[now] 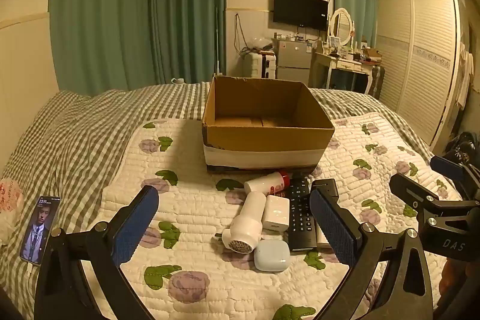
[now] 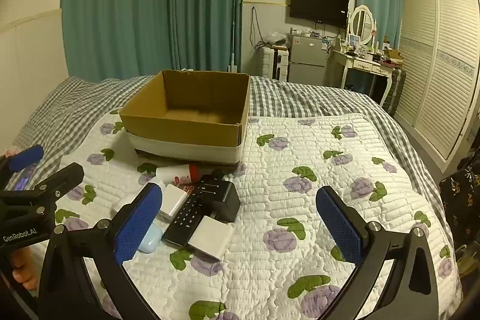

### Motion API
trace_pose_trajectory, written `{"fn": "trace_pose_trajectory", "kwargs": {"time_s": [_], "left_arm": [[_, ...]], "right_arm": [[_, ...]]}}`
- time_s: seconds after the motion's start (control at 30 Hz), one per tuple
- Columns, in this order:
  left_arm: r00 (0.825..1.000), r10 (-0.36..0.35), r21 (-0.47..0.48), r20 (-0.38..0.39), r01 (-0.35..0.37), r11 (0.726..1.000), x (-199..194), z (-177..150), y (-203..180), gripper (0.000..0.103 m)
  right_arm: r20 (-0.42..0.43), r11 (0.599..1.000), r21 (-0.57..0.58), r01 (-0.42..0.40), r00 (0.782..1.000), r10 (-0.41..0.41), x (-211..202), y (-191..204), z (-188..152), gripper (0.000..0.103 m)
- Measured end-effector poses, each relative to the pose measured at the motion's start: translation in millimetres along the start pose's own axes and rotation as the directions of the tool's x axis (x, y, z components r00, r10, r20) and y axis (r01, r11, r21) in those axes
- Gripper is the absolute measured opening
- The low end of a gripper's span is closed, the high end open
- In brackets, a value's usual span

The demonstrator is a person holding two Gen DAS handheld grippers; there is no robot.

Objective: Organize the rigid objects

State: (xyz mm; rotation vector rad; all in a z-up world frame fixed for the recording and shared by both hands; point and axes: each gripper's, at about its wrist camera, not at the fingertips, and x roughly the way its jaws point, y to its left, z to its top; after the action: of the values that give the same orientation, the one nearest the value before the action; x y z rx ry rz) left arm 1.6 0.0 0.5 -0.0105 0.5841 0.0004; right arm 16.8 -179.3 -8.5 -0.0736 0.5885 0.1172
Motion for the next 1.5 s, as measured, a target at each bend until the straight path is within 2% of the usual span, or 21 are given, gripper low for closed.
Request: {"fn": "trace_pose_trajectory", "kwargs": {"time_s": [0.17, 0.2, 0.4, 1.5], "left_arm": [[1.0, -0.012, -0.007, -0.006, 0.012, 1.0, 5.2, -1.9, 6.8, 0.103], [1.0, 0.003, 0.005, 0.015, -0.003, 1.0, -3.0, -0.7, 0.2, 0.103], [0.999, 0.006, 0.006, 0.032, -0.006, 1.0, -4.6, 3.2, 0.5, 0.103], [0.999, 0.007, 0.017, 0.031, -0.007, 1.0, -6.0, -0.8, -3.4, 0.103]], "right_arm": [[0.004, 1.0, 0.0, 0.0, 1.0, 0.0, -1.3, 0.4, 0.1, 0.103], [0.004, 1.0, 0.0, -0.001, 1.0, 0.001, -1.4, 0.3, 0.1, 0.103], [0.001, 1.0, -0.004, 0.01, 1.0, -0.01, -2.6, -0.3, 1.0, 0.103], [-0.003, 1.0, -0.006, 0.008, 1.0, -0.008, -1.0, 3.8, -3.8, 0.103]]}}
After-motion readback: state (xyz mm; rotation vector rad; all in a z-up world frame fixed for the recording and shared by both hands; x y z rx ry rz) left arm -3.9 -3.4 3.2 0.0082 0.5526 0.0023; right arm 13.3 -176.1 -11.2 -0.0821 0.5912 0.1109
